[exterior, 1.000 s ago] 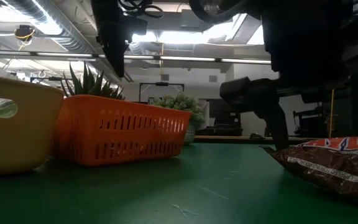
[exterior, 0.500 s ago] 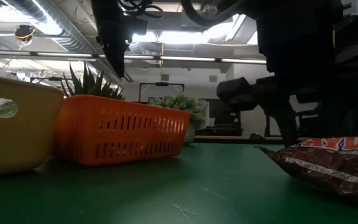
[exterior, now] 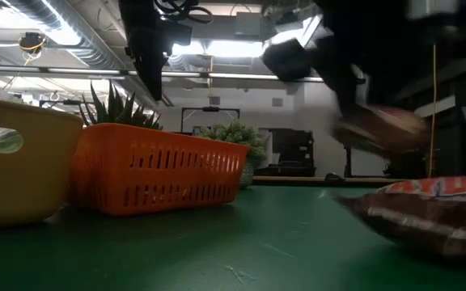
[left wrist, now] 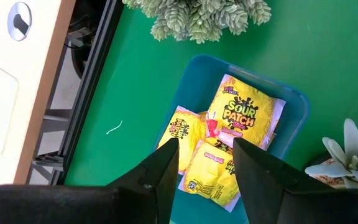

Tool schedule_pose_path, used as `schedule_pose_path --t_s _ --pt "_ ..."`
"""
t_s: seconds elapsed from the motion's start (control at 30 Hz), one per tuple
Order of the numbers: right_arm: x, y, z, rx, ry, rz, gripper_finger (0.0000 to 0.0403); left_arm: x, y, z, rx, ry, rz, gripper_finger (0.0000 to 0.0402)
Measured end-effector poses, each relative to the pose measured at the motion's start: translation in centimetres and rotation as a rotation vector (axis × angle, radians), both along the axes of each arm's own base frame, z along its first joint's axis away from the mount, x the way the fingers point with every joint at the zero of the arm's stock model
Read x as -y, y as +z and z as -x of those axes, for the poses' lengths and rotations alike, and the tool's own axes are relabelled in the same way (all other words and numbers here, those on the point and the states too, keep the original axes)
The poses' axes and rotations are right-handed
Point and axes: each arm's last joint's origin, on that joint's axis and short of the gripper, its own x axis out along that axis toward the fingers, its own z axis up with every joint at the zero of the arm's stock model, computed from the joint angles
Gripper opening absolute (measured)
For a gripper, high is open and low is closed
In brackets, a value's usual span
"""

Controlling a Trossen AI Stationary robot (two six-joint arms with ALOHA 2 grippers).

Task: Sort candy
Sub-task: Put the brown chocolate into the orange bin, then put the red candy into the yellow bin

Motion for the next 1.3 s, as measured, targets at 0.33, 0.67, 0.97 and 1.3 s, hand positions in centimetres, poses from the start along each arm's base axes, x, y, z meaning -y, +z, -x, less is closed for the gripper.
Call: schedule_pose_path --t_s 0.33,0.67,0.97,1.3 --pt "1.5 4.1 -4.1 0.412 -0.050 0.178 0.0015 0.0 0.0 0.0 0.000 0.000 0.000 0.0137" --pt "4.4 5.1 -6.3 0.561 -0.159 0.138 0.0033 0.0 0.0 0.0 0.000 0.000 0.000 0.0137" --pt "4.3 5.1 -6.3 0.561 -0.157 0.131 0.0080 0.0 0.0 0.0 0.000 0.000 0.000 0.0137" --pt "4.0 5.8 -5.1 0.443 -0.316 0.256 0.0169 0.0 0.0 0.0 0.000 0.000 0.000 0.0137"
